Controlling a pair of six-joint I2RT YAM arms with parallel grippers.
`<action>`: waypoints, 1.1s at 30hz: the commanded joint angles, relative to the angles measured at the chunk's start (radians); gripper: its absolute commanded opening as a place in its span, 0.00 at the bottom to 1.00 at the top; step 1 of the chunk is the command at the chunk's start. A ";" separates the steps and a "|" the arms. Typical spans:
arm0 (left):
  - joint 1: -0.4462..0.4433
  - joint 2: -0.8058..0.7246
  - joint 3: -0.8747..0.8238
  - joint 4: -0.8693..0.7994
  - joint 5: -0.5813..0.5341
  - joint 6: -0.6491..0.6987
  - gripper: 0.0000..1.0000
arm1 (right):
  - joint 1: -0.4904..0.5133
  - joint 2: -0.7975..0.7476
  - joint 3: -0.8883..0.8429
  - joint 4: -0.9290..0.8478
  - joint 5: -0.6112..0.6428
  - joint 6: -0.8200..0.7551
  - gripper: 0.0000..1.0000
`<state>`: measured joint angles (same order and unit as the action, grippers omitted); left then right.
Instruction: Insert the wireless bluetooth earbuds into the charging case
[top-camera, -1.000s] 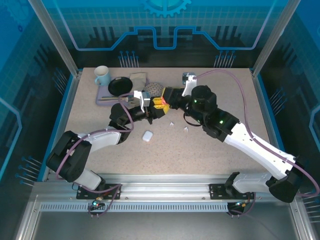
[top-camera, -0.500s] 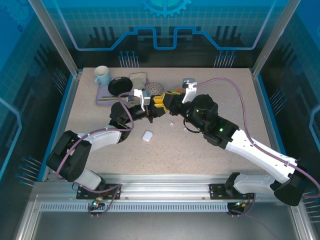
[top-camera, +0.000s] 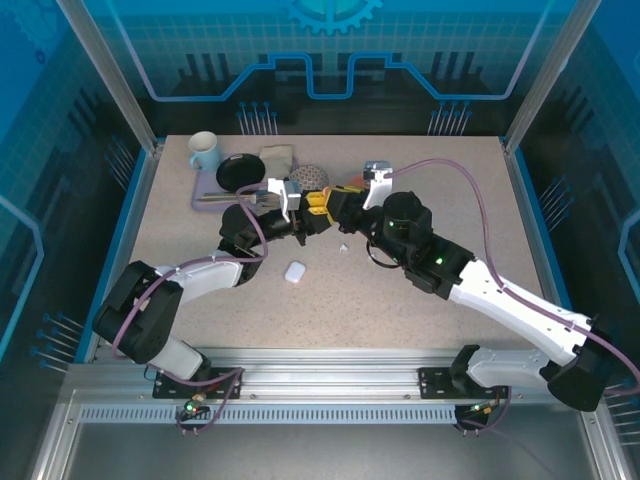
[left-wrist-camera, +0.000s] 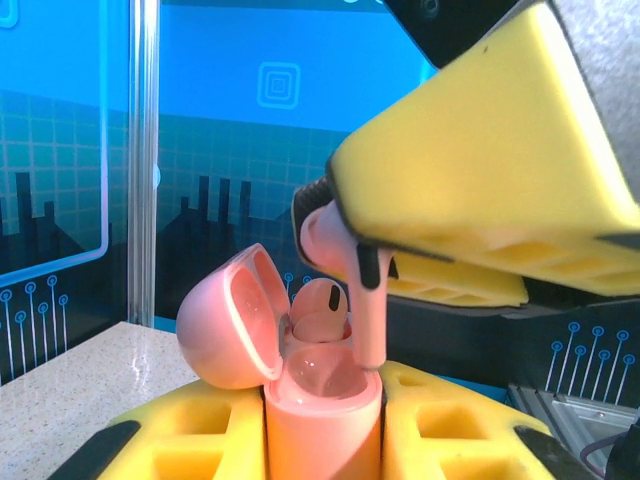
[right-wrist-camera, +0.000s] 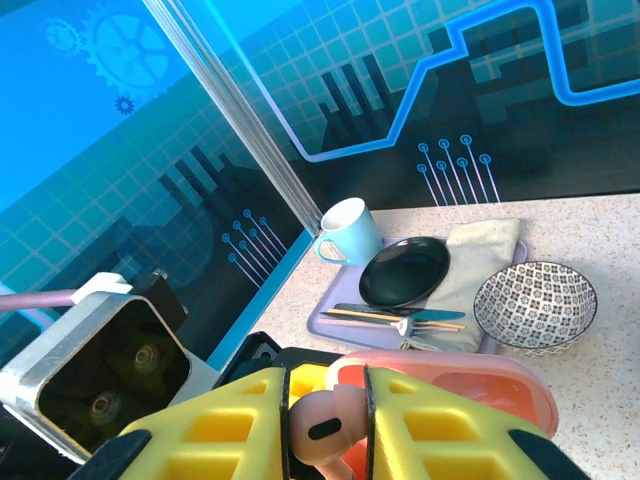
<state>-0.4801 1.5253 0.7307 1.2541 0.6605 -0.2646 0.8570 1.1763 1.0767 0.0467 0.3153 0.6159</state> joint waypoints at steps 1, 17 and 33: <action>-0.004 -0.001 0.023 0.029 -0.012 -0.022 0.00 | 0.004 0.012 -0.007 0.041 0.025 -0.007 0.23; -0.004 -0.013 0.019 0.032 -0.033 -0.013 0.00 | -0.005 -0.010 -0.063 0.024 0.021 0.011 0.20; -0.003 -0.004 0.018 0.036 -0.042 -0.012 0.00 | -0.005 -0.025 -0.051 -0.004 0.031 0.010 0.40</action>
<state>-0.4808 1.5253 0.7307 1.2308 0.6353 -0.2722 0.8566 1.1637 1.0260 0.0750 0.3328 0.6281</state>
